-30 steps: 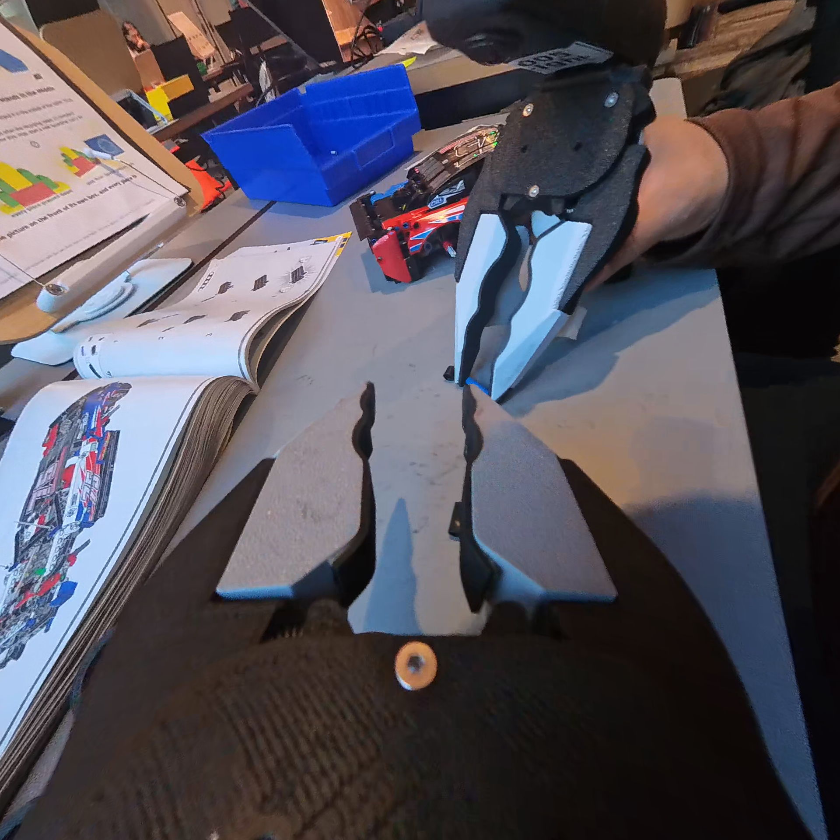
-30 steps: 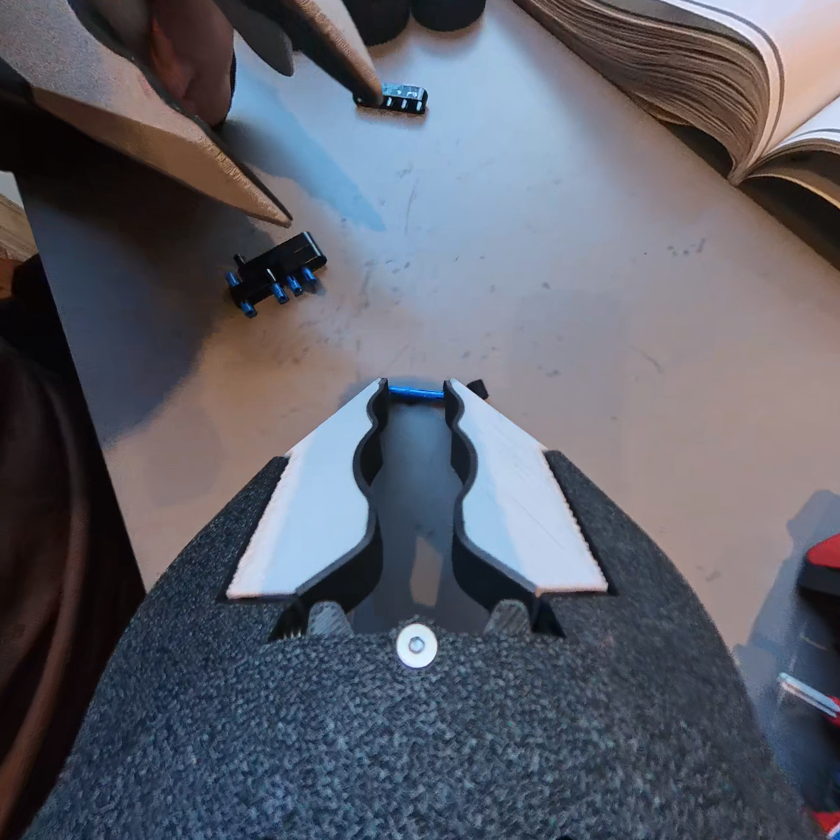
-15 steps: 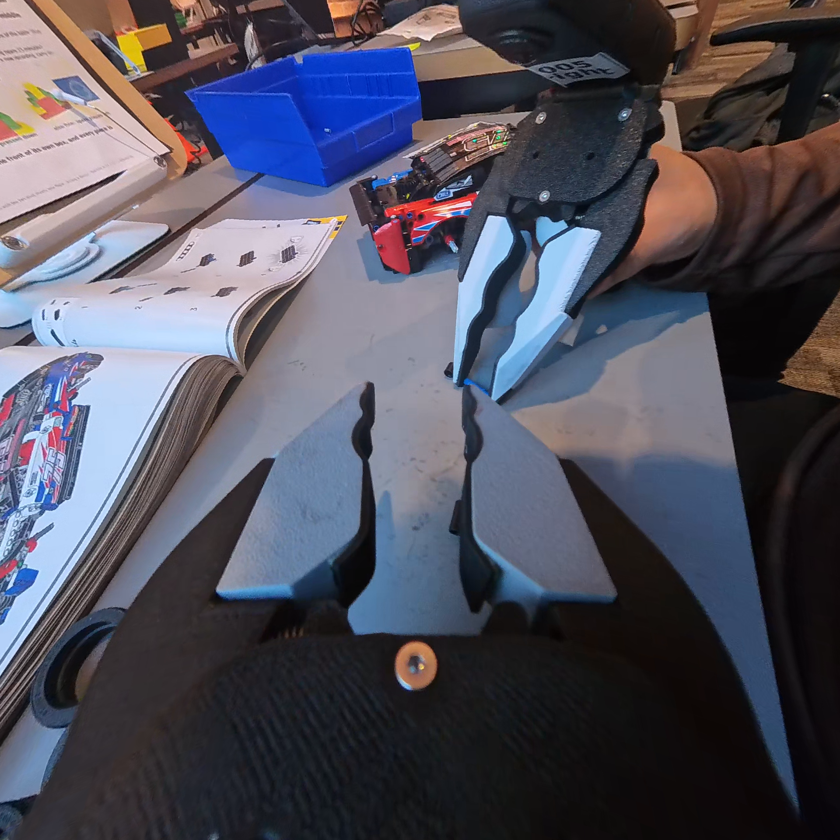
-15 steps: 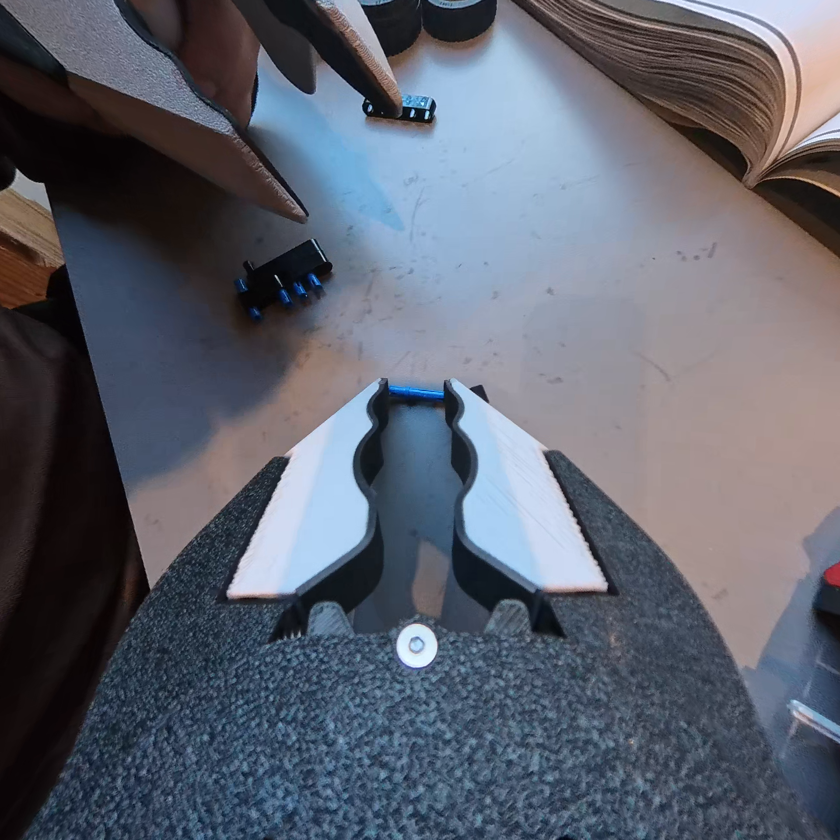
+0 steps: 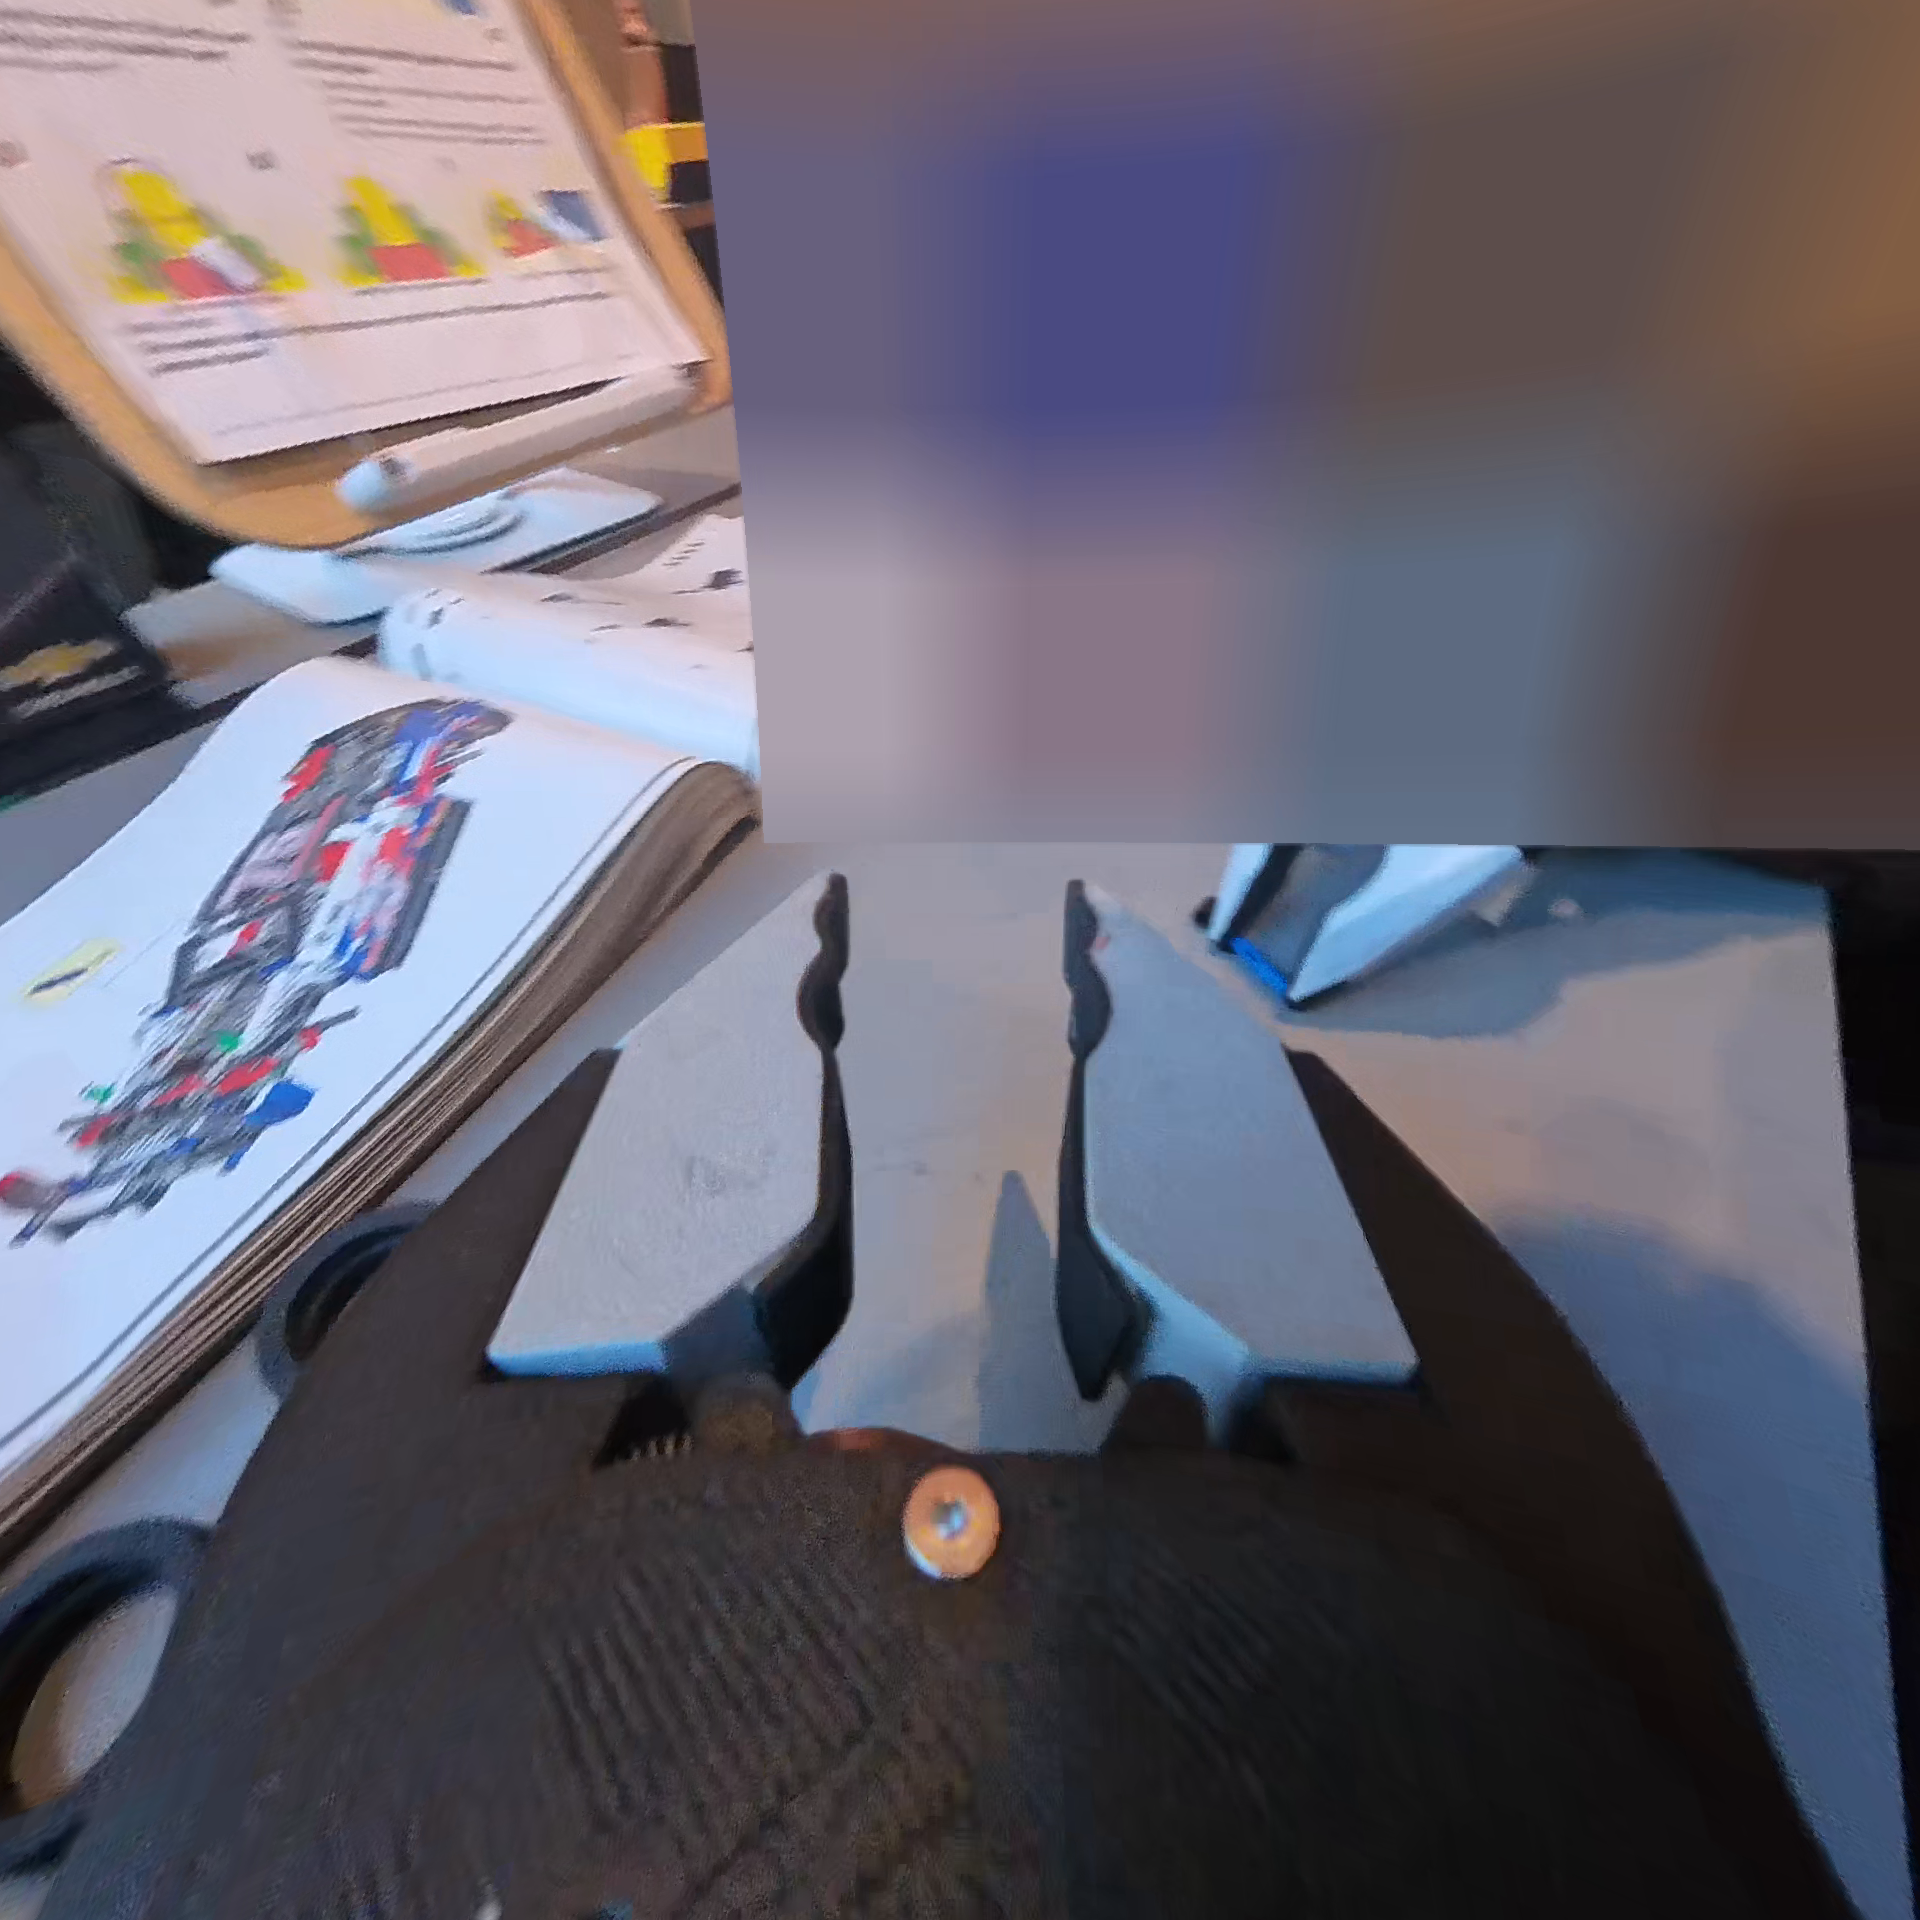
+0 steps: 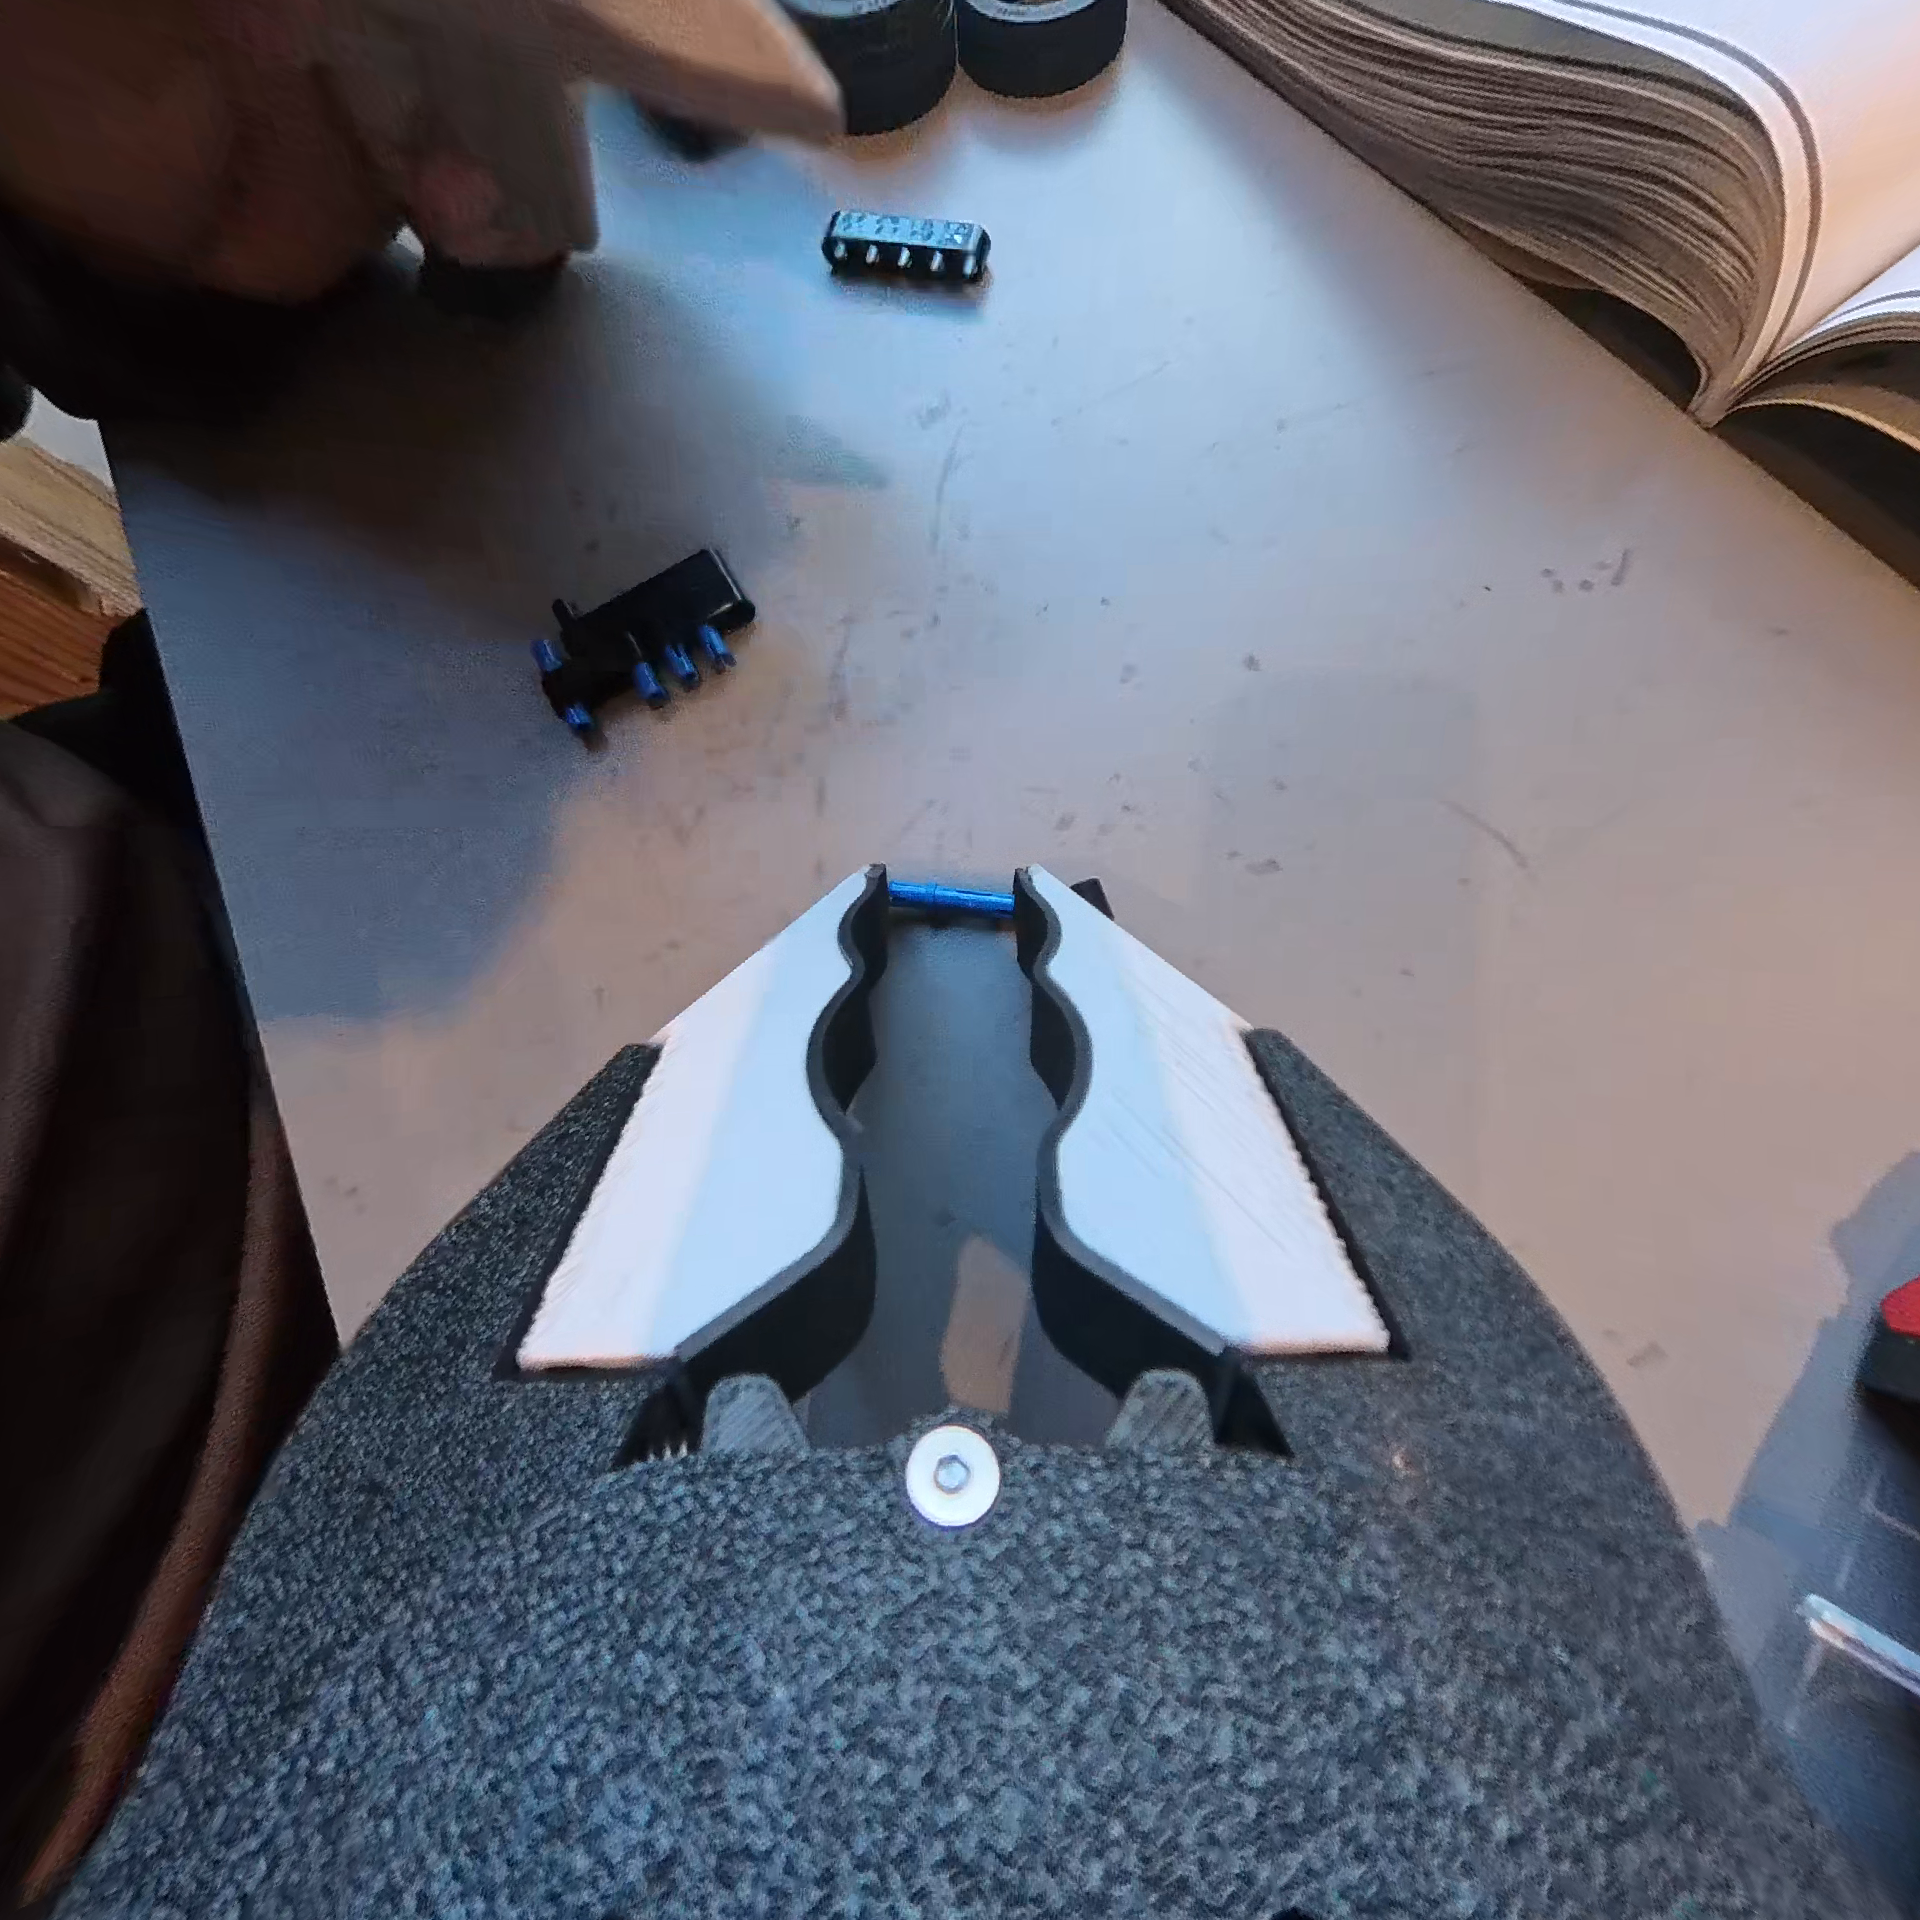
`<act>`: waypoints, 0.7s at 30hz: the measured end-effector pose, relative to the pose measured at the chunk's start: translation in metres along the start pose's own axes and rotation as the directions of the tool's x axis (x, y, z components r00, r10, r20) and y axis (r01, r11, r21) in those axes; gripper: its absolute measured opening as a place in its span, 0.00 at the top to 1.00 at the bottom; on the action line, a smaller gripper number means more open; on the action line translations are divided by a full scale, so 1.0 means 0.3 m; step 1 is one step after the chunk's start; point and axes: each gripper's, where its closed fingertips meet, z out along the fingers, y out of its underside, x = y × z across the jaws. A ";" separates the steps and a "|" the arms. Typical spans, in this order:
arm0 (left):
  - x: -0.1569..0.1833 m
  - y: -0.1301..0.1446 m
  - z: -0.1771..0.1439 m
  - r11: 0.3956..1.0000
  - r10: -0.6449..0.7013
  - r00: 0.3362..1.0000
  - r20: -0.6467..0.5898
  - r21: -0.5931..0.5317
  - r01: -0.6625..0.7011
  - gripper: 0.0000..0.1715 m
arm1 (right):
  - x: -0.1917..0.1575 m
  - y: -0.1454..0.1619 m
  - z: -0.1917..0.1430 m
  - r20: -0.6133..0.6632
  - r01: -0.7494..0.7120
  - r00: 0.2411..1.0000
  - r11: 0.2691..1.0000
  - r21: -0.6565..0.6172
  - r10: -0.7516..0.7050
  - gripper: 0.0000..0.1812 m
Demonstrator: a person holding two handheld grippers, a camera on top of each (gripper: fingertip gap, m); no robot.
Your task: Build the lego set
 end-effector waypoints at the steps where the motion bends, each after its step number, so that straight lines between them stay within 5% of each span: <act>1: -0.024 0.000 -0.004 1.000 -0.030 0.999 0.027 0.003 0.030 0.76 | 0.000 0.000 0.000 -0.005 0.006 1.000 1.000 -0.001 -0.006 0.87; 21: -0.016 -0.002 -0.004 1.000 -0.004 1.000 0.029 0.007 0.004 0.75 | -0.026 -0.001 0.008 0.005 0.088 0.996 0.996 -0.006 -0.088 0.85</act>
